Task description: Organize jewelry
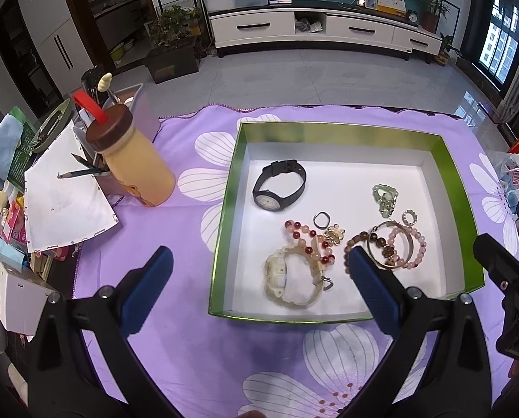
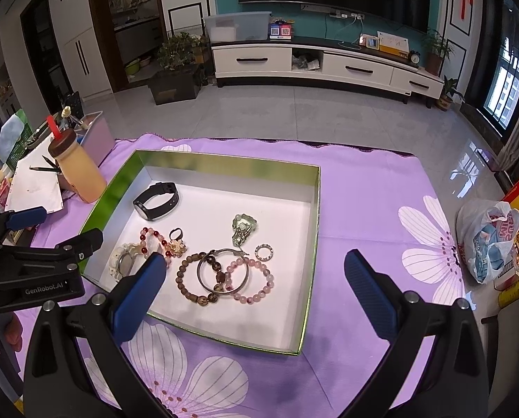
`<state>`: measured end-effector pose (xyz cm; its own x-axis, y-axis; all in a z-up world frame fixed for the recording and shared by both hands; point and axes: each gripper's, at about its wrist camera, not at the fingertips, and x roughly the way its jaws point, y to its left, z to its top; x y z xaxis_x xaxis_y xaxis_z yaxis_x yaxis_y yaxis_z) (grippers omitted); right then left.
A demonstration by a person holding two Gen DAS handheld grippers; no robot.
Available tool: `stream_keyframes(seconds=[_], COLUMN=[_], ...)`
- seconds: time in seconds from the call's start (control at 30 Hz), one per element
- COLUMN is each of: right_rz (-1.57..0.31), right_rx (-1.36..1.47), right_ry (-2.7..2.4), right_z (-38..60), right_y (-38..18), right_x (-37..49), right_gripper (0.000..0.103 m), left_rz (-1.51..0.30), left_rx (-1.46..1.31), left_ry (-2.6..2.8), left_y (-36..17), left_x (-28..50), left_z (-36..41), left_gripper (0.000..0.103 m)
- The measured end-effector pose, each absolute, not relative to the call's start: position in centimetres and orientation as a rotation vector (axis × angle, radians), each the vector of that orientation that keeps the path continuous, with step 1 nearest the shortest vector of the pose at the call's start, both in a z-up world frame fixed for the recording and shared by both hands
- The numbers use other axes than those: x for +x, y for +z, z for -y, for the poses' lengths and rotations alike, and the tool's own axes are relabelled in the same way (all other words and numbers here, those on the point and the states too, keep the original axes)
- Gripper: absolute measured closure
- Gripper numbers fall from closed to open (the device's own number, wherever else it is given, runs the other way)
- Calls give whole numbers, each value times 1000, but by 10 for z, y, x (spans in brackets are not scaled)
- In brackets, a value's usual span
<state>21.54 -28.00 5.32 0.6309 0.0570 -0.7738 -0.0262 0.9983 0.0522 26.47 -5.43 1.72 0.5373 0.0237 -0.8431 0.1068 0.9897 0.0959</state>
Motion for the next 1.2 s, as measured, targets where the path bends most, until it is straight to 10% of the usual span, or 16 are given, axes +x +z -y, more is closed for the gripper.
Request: stream_keyframes(seconds=[1.2], right_rz=[-902], right_rx=[47], right_ry=[44], right_z=[280], right_y=[42], right_x=[221], right_gripper=[1], left_rz=[-1011], left_rx=[140], left_ry=[-41], left_y=[9], left_x=[271], left_z=[56], left_gripper=[2])
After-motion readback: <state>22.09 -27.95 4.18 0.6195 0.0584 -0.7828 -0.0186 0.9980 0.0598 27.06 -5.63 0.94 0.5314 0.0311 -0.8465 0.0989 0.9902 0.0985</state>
